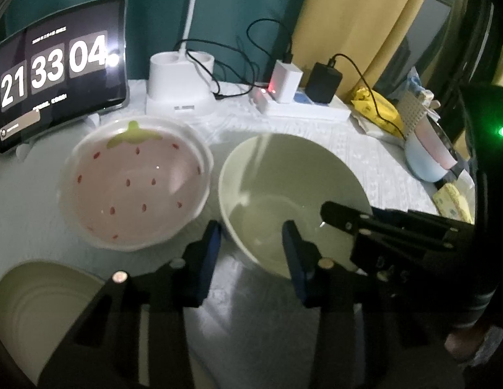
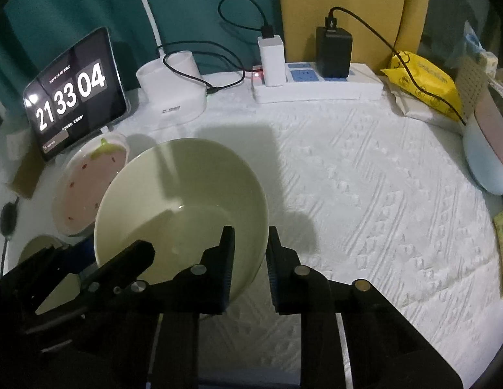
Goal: Organize plates and bowls
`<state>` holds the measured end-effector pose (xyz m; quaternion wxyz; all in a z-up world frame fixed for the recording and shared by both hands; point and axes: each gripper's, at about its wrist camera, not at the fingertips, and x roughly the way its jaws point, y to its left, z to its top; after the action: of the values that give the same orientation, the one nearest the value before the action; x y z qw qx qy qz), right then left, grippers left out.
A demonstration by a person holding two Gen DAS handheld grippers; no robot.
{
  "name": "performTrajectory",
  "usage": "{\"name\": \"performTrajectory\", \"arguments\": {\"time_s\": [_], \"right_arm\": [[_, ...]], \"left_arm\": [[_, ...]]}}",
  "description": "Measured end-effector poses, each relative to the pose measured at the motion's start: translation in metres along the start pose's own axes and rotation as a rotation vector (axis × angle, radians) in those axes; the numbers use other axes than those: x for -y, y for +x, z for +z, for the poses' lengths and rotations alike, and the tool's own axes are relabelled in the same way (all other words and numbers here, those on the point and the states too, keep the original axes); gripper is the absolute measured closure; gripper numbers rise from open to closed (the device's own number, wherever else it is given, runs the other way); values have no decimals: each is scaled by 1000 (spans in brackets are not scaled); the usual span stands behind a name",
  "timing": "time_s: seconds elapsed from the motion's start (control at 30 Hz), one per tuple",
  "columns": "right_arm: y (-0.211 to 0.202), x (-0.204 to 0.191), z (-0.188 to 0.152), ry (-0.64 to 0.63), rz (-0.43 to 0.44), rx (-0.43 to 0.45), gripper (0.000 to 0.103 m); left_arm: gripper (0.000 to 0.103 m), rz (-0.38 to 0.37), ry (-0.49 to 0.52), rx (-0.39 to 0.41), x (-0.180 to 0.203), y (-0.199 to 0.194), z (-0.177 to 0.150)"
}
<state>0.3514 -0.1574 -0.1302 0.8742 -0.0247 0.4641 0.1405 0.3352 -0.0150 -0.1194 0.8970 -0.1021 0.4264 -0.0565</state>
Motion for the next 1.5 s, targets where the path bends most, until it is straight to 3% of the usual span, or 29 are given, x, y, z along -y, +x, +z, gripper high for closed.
{"name": "performTrajectory", "arguments": {"time_s": [0.63,0.97,1.5], "right_arm": [[-33,4,-3,13,-13,109,85],[-55,12,-6,66,29,161,86],[-93,12,-10,98,54,237,87]], "left_arm": [[65,-14,34,80,11,-23,-3],[89,22,26,138,11,-41,-3],[90,-2,44,214,19,-75,-3]]}}
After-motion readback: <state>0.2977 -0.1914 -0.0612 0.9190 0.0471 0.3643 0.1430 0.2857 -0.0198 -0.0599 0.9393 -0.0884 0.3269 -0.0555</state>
